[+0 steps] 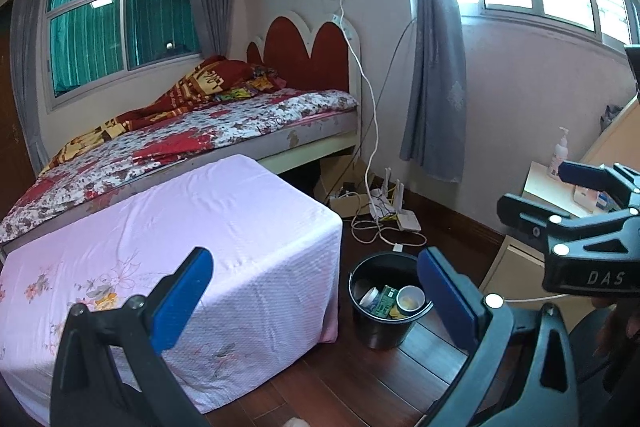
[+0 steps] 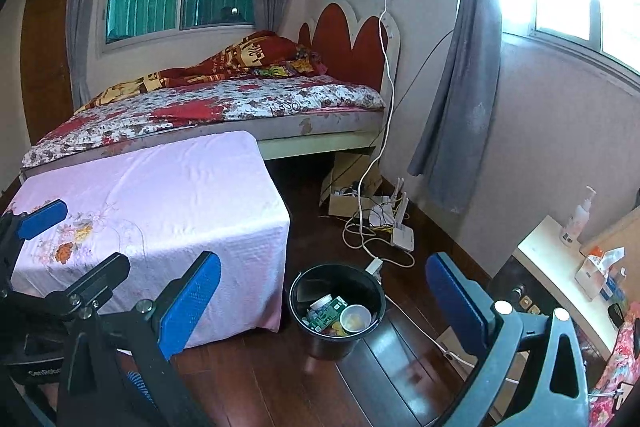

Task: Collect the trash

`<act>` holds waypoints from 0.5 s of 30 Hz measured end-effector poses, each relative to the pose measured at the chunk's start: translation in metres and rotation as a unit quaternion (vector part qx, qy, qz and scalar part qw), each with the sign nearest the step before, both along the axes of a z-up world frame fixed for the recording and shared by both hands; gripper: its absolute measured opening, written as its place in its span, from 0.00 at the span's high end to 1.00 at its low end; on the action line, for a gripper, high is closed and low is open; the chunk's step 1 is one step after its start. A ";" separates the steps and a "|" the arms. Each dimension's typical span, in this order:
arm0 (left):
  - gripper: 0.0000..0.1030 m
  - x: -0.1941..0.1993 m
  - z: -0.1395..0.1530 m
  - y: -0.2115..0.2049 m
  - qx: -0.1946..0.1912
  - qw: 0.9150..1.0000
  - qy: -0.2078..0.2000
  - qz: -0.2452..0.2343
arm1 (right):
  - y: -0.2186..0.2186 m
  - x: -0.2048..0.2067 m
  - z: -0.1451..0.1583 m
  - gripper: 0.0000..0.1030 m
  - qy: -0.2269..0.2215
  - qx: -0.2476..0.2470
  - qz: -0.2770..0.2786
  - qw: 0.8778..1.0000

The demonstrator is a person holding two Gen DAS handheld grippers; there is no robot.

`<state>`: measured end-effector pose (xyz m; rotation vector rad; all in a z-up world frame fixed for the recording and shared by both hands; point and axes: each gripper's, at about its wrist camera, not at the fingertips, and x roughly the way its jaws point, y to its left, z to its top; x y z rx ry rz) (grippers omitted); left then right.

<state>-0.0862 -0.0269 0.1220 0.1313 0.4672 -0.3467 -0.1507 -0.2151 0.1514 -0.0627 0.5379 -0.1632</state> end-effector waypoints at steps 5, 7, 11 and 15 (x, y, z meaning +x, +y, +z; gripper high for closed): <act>0.01 -0.001 0.001 0.002 -0.002 1.000 0.001 0.003 | -0.003 -0.002 0.000 0.00 0.000 0.002 -0.005 1.000; 0.01 -0.001 0.001 0.003 -0.003 1.000 0.001 0.004 | -0.004 -0.003 -0.001 0.00 0.001 0.002 -0.005 1.000; 0.01 -0.001 0.002 0.005 -0.003 1.000 0.003 0.007 | -0.003 -0.002 -0.001 0.00 0.003 0.001 -0.004 1.000; 0.01 0.001 0.002 0.008 -0.004 1.000 0.004 0.009 | -0.003 -0.001 -0.003 0.00 0.005 0.001 -0.002 1.000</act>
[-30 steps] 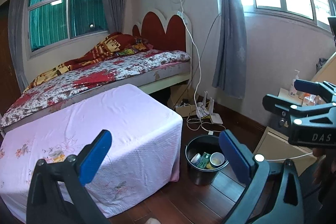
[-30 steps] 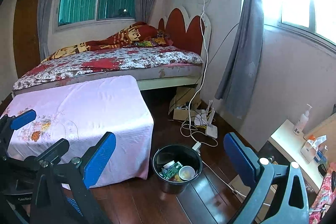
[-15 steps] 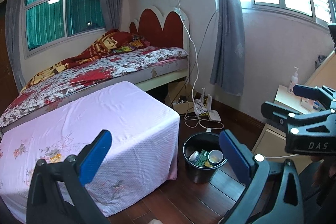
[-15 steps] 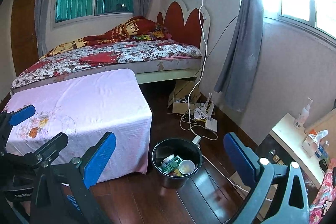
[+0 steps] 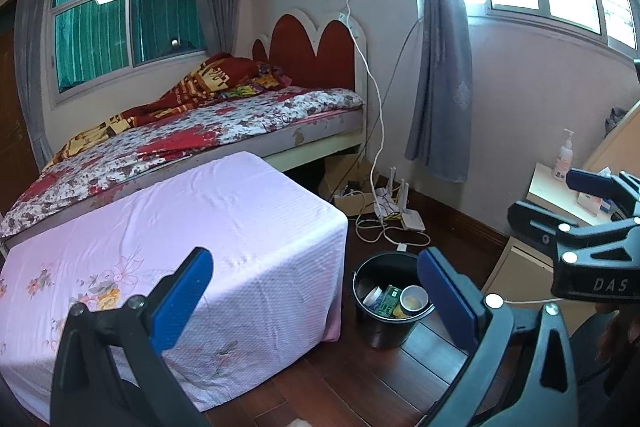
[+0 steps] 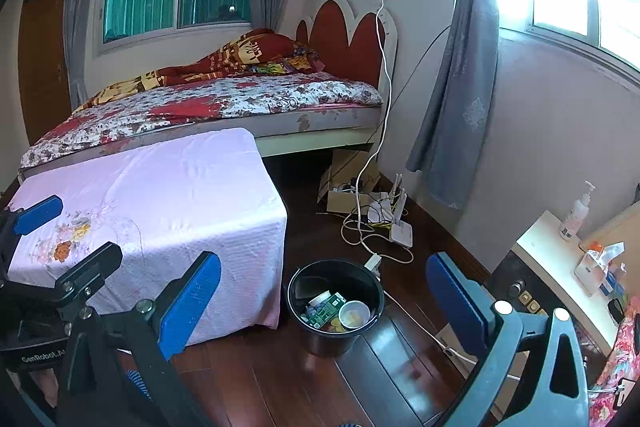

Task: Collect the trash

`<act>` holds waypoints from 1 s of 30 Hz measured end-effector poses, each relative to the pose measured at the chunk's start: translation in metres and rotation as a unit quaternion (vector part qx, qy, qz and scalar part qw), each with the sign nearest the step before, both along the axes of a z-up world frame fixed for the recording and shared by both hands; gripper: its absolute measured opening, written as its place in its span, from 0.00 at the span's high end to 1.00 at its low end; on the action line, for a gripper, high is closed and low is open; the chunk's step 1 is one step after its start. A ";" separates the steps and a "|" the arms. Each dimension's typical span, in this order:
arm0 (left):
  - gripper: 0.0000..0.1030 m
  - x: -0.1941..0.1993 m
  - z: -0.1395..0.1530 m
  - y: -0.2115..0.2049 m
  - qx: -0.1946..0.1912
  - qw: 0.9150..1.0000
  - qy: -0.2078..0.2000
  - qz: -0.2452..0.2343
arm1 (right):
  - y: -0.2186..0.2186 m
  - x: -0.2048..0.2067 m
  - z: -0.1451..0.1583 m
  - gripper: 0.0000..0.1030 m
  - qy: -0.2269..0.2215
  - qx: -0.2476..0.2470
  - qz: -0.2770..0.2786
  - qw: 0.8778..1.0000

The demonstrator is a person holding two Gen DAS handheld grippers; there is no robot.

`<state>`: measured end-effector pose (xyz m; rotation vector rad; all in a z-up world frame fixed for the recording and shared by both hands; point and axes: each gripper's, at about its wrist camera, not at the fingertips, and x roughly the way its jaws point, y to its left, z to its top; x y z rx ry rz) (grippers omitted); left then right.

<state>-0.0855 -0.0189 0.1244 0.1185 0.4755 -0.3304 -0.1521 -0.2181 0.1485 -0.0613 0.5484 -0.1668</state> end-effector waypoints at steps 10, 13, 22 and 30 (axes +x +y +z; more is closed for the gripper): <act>0.01 0.003 0.002 0.001 -0.002 1.000 0.000 0.003 | 0.000 0.002 -0.002 0.00 0.005 -0.004 -0.001 1.000; 0.01 0.003 0.002 0.002 -0.002 1.000 0.000 0.003 | 0.001 0.002 -0.005 0.00 0.007 -0.007 -0.003 1.000; 0.01 0.004 0.002 0.001 -0.001 1.000 0.001 0.003 | 0.002 0.002 -0.008 0.00 0.007 -0.008 -0.003 1.000; 0.01 0.004 0.001 0.001 -0.001 1.000 0.001 0.002 | 0.002 0.002 -0.008 0.00 0.007 -0.007 -0.004 1.000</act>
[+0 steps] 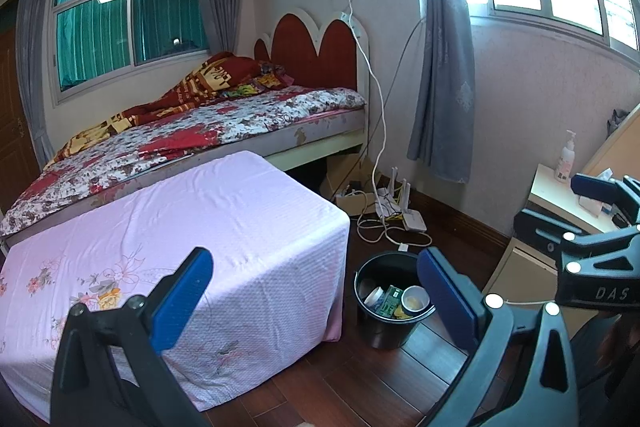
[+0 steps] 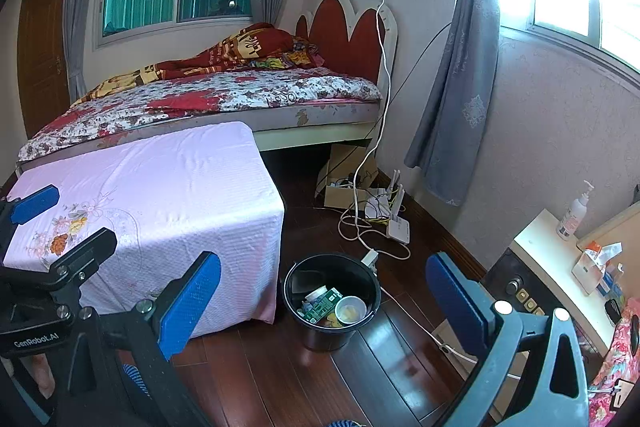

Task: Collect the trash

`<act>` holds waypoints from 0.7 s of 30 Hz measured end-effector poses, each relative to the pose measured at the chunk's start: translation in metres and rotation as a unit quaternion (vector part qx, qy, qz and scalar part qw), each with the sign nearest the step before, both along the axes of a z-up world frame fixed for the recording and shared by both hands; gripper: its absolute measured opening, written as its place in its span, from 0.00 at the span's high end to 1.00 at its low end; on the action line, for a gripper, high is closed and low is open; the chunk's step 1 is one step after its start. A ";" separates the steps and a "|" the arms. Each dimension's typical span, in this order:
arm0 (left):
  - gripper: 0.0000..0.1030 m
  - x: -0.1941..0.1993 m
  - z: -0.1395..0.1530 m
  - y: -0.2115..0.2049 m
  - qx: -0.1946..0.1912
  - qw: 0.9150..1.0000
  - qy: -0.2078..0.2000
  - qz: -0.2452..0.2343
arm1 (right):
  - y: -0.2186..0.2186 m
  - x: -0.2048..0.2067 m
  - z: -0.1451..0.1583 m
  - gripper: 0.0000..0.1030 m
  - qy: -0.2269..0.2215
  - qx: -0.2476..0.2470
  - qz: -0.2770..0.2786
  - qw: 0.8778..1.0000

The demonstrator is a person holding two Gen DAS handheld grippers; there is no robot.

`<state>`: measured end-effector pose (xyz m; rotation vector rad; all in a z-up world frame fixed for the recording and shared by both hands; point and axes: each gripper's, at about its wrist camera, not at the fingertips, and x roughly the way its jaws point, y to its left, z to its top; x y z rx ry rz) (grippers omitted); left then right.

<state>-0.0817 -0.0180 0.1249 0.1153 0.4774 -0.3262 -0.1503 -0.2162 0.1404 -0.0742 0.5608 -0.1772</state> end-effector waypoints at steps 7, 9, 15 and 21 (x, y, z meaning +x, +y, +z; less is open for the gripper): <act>0.01 0.001 -0.001 0.000 0.000 1.000 0.000 0.000 | 0.001 -0.001 0.000 0.00 0.000 0.000 -0.001 1.000; 0.01 0.001 -0.001 0.000 0.000 1.000 0.001 0.000 | 0.001 -0.001 0.001 0.00 0.000 0.000 -0.001 1.000; 0.01 0.001 -0.001 -0.002 0.001 1.000 0.000 0.000 | 0.002 -0.001 0.000 0.00 0.000 -0.001 -0.001 1.000; 0.01 0.001 -0.001 -0.002 -0.007 1.000 0.001 -0.005 | 0.001 -0.001 0.000 0.00 0.000 0.000 -0.001 1.000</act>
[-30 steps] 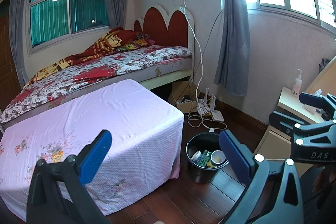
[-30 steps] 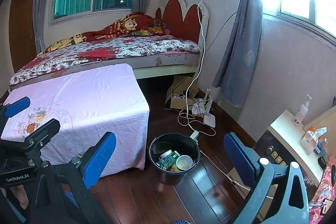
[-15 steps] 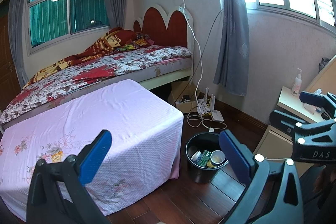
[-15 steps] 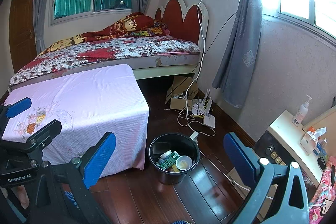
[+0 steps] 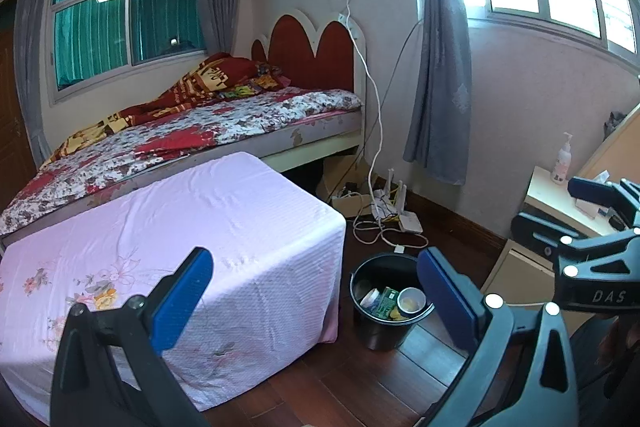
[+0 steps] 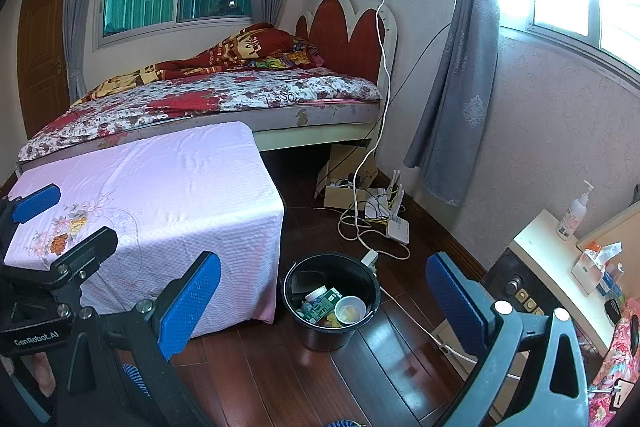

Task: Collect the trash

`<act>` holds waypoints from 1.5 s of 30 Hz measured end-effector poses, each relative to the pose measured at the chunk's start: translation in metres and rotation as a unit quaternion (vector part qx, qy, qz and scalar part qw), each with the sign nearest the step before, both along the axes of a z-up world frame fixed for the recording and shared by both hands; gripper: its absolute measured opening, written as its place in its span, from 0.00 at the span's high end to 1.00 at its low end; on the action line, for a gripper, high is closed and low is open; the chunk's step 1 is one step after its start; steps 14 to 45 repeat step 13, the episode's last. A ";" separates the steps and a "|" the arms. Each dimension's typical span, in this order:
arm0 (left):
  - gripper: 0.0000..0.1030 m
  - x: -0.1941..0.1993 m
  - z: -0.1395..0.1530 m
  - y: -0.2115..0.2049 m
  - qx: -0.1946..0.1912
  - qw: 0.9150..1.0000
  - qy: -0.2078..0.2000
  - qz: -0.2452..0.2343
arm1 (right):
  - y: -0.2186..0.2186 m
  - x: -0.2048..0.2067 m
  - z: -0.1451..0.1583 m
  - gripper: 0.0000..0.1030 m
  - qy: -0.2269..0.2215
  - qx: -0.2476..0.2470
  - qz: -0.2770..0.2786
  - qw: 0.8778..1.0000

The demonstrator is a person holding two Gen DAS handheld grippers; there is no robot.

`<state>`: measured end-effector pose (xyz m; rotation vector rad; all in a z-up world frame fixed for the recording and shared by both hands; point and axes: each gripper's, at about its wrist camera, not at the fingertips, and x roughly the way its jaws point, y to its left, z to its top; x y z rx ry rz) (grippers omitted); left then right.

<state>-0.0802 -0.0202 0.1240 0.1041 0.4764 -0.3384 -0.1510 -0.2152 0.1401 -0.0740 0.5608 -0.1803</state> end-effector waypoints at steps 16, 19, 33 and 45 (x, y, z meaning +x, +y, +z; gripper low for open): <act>0.01 0.003 0.006 0.002 -0.017 1.000 -0.020 -0.006 | -0.002 -0.002 -0.002 0.00 0.000 0.000 -0.001 1.000; 0.01 0.003 0.006 0.002 -0.017 1.000 -0.020 -0.006 | -0.002 -0.002 -0.002 0.00 0.000 0.000 -0.001 1.000; 0.01 0.003 0.006 0.002 -0.017 1.000 -0.020 -0.006 | -0.002 -0.002 -0.002 0.00 0.000 0.000 -0.001 1.000; 0.01 0.003 0.006 0.002 -0.017 1.000 -0.020 -0.006 | -0.002 -0.002 -0.002 0.00 0.000 0.000 -0.001 1.000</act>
